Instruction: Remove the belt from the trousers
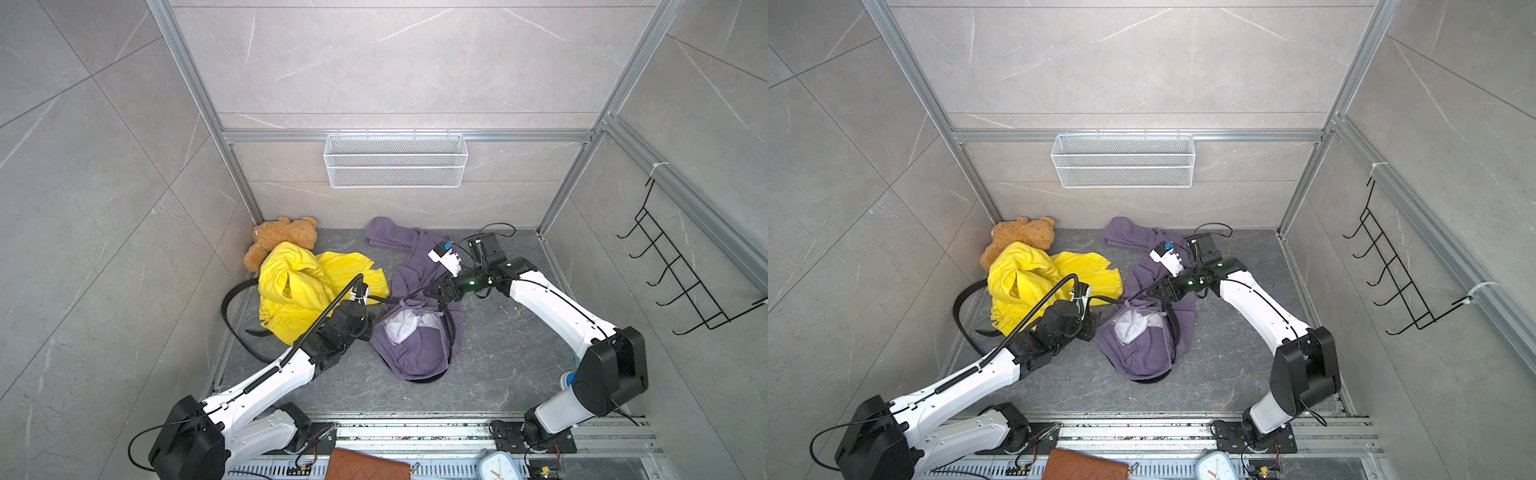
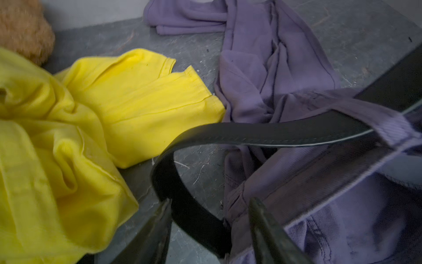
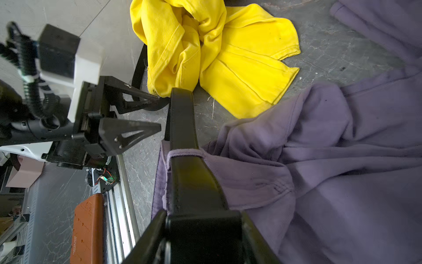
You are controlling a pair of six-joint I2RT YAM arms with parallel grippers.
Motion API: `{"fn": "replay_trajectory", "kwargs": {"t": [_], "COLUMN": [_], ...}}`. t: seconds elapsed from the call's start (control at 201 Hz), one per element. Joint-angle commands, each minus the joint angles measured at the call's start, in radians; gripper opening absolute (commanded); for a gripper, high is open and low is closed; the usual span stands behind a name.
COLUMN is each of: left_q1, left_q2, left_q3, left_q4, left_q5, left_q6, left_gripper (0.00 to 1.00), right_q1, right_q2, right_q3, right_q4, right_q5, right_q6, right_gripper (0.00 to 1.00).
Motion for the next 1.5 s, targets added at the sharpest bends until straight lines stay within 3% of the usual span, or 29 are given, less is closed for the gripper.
{"fn": "replay_trajectory", "kwargs": {"t": [0.0,0.254,0.588,0.767,1.121,1.4,1.495], "left_q1": [-0.021,-0.059,-0.061,-0.060,-0.060,-0.061,-0.061], "left_q2": [-0.036,0.000,0.150,0.211,0.271,0.312,0.313], "left_q3": [0.028,0.109,0.200,0.226,0.261,0.245,0.239], "left_q4": [0.084,0.162,0.251,0.294,0.329,0.331,0.350], "left_q5": [0.027,0.266,0.457,0.438,0.455,0.443,0.402], "left_q6": [0.091,0.185,0.212,0.219,0.234,0.238,0.243], "left_gripper": [0.64,0.70,0.65,0.45,0.32,0.26,0.17], "right_q1": [0.005,0.010,0.011,0.014,0.024,0.025,0.026], "right_q2": [0.007,0.015,0.008,-0.004,-0.004,-0.011,-0.011], "right_q3": [0.035,0.029,0.039,0.033,0.028,0.026,0.026], "right_q4": [-0.012,0.012,0.023,0.025,0.029,0.014,0.014], "right_q5": [0.005,-0.015,-0.061,-0.082,-0.104,-0.096,-0.098], "right_q6": [-0.018,-0.006,-0.001,0.002,-0.001,-0.009,-0.006], "right_gripper": [0.00,0.00,0.00,0.00,0.00,0.00,0.00]}}
